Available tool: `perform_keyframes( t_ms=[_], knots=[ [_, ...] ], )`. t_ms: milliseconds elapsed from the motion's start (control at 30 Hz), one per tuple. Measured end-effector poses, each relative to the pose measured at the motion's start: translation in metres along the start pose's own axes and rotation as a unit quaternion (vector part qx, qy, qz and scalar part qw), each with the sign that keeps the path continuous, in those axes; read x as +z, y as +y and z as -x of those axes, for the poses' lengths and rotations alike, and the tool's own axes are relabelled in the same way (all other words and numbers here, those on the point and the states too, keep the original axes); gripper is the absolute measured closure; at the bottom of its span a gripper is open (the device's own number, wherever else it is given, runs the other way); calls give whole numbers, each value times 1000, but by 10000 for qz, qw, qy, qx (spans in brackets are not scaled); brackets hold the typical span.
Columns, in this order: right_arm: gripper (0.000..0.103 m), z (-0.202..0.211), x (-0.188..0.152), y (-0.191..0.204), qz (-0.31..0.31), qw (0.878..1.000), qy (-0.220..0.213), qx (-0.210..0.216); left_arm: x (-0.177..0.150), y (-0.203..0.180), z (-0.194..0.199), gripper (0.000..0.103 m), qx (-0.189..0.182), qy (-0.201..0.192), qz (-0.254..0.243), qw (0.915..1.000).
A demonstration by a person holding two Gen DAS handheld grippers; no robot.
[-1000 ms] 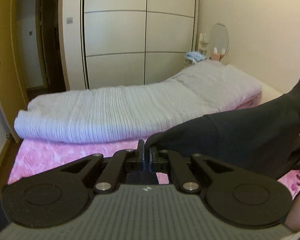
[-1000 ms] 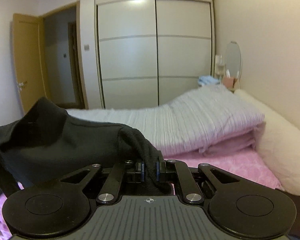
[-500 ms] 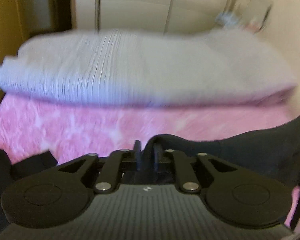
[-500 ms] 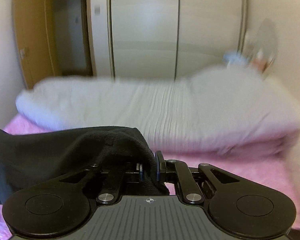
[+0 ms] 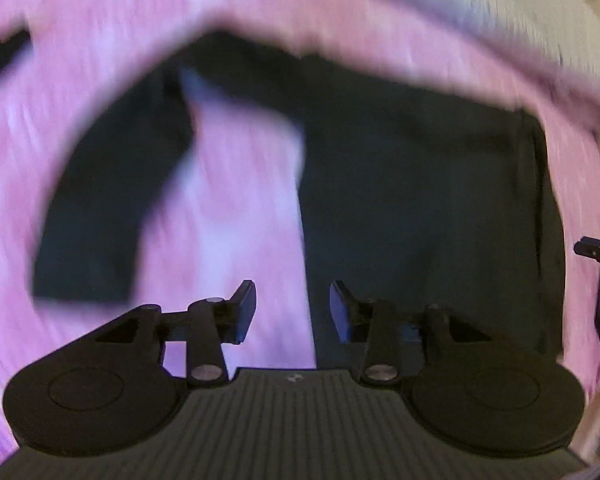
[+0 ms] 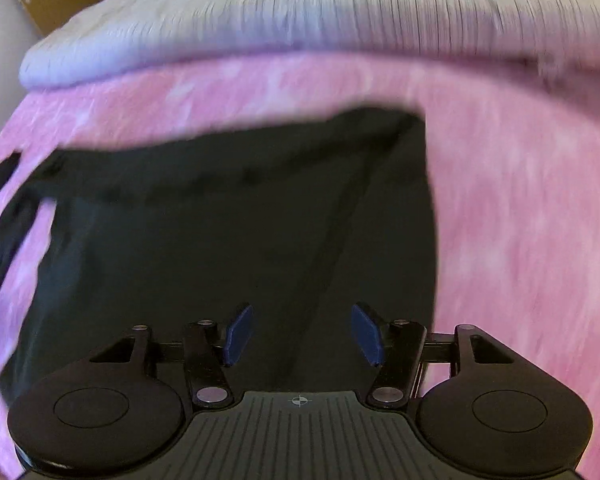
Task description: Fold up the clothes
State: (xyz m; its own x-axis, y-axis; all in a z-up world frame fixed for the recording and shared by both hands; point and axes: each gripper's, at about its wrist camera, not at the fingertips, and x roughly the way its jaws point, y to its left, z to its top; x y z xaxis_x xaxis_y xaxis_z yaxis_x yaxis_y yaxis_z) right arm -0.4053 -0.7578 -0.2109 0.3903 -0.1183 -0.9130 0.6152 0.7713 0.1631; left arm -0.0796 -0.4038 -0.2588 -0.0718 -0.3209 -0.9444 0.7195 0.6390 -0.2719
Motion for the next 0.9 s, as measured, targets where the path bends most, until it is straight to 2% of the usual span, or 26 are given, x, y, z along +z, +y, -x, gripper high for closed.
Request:
perform_keyframes(
  t_ms=[133, 233, 267, 300, 333, 400, 433, 467, 533, 567, 600, 633, 700, 733, 767, 800, 833, 900],
  knots=[
    [38, -12, -87, 14, -187, 9976, 596, -295, -68, -14, -27, 67, -343, 600, 208, 9974],
    [38, -21, -122, 15, -184, 9949, 761, -630, -92, -28, -40, 66, -323, 777, -20, 9965],
    [42, -19, -126, 10, -308, 9956, 676, -579, -97, -29, -44, 66, -323, 830, -13, 9960],
    [53, -18, -129, 5, -433, 9959, 591, -529, -101, -31, -47, 66, -322, 880, -9, 9956],
    [83, -15, -131, -1, -549, 9959, 525, -499, -104, -32, -48, 66, -311, 888, -34, 9956],
    [98, -4, -122, -19, -685, 9947, 469, -606, -105, -33, -45, 66, -284, 848, -162, 9959],
    [101, 4, -117, -26, -548, 9933, 402, -933, -106, -33, -43, 66, -284, 817, -221, 9960],
    [102, 14, -111, -36, -409, 9878, 331, -1464, -106, -31, -40, 66, -298, 788, -232, 9962],
    [102, 34, -103, -62, -403, 9654, 192, -2569, -107, -29, -33, 66, -327, 732, -252, 9965],
    [101, 42, -101, -73, -524, 9555, 136, -2899, -108, -27, -31, 65, -346, 713, -239, 9966],
    [101, 49, -99, -81, -690, 9499, 98, -3048, -109, -26, -29, 64, -352, 704, -238, 9966],
    [99, 57, -98, -86, -869, 9476, 46, -3075, -111, -26, -28, 62, -358, 698, -236, 9966],
    [91, 63, -101, -69, -1073, 9655, -120, -2370, -114, -26, -29, 60, -381, 728, -220, 9964],
    [71, 54, -105, -54, -896, 9719, -42, -2176, -115, -26, -29, 60, -405, 746, -207, 9962],
    [45, 44, -109, -38, -718, 9776, 36, -1979, -117, -28, -32, 60, -441, 793, -199, 9957],
    [36, 34, -114, -22, -540, 9825, 113, -1781, -120, -30, -34, 60, -463, 834, -211, 9952],
    [29, 24, -118, -6, -362, 9866, 191, -1582, -123, -32, -37, 61, -483, 874, -225, 9947],
    [28, 5, -126, 25, -4, 9924, 346, -1179, -131, -38, -39, 63, -484, 909, -284, 9943]
  ],
)
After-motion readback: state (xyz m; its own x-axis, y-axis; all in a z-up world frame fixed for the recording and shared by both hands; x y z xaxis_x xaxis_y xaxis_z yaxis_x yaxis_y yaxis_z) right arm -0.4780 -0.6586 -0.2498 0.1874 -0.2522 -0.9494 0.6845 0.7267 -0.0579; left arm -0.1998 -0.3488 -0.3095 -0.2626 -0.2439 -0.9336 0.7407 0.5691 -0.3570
